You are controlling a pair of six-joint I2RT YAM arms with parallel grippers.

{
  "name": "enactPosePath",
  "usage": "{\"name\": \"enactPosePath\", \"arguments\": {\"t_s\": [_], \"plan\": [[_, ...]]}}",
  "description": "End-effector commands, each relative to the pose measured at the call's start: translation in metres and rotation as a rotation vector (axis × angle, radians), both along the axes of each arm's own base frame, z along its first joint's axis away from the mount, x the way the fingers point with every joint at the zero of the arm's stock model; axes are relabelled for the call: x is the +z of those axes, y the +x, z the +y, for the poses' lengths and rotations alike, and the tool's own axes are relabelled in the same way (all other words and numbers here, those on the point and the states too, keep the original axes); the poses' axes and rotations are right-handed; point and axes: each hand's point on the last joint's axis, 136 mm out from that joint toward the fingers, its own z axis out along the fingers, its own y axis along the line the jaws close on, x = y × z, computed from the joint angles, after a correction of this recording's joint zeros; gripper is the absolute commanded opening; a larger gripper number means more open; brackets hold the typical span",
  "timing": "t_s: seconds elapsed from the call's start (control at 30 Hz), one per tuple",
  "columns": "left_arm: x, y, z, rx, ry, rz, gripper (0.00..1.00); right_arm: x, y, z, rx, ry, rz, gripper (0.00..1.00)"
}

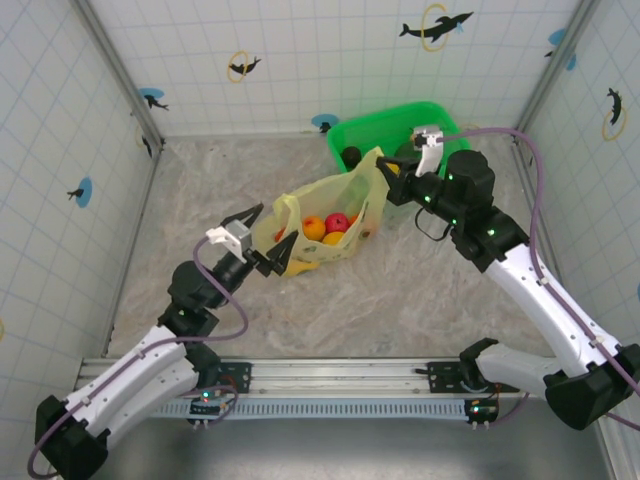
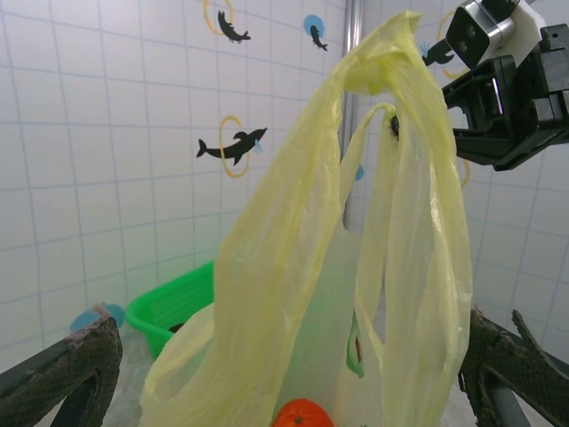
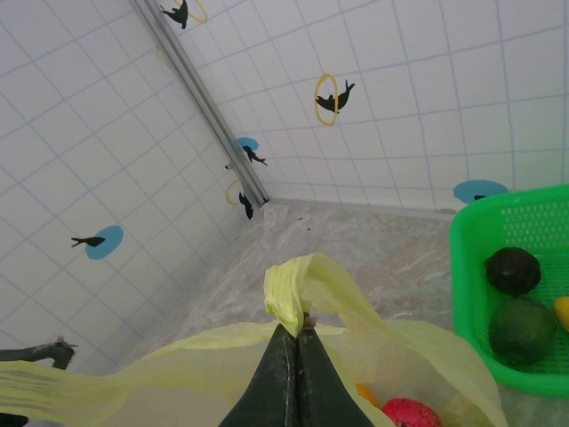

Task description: Place the fake fruits into the plastic bag and tie a complex knot

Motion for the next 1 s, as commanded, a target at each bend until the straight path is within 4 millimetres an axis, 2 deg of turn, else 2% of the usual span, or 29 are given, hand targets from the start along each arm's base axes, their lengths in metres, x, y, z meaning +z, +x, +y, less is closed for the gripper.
{"name": "enactPosePath", "arguments": {"t_s": [0.0,0.23,0.4,0.5,0.6,0.67,0.73,0.77,0.83,0.97], "plan": [[0.021,-0.006,-0.006,-0.053,-0.048,-0.067,0.97,0.003,0.0,0.004,0.015,0.026,-0.018,0.0],[0.021,0.001,-0.023,-0.116,-0.051,-0.024,0.85,-0.003,0.003,0.006,0.012,0.024,-0.005,0.0],[0.022,0.011,-0.026,-0.098,-0.064,-0.016,0.75,-0.008,0.004,0.007,0.007,0.021,-0.001,0.0],[0.024,0.016,-0.031,-0.098,-0.061,-0.014,0.6,-0.011,0.003,0.008,0.008,0.018,0.003,0.0],[0.026,0.022,-0.034,-0.093,-0.047,-0.011,0.34,-0.016,0.002,0.006,0.001,-0.01,0.001,0.02],[0.027,0.022,-0.038,-0.103,-0.033,-0.021,0.21,-0.018,0.003,0.002,-0.025,-0.046,-0.008,0.12],[0.026,0.019,-0.042,-0.13,-0.009,-0.033,0.09,-0.016,0.0,-0.001,-0.042,-0.09,-0.036,0.28],[0.024,0.018,-0.044,-0.142,0.007,-0.034,0.07,-0.013,-0.003,-0.003,-0.052,-0.119,-0.063,0.36],[0.019,0.014,-0.049,-0.171,0.046,-0.04,0.01,-0.003,-0.012,0.0,-0.041,-0.179,-0.135,0.42],[0.01,0.008,-0.053,-0.213,0.091,-0.045,0.0,0.019,-0.045,0.028,0.092,-0.264,-0.286,0.53]]}}
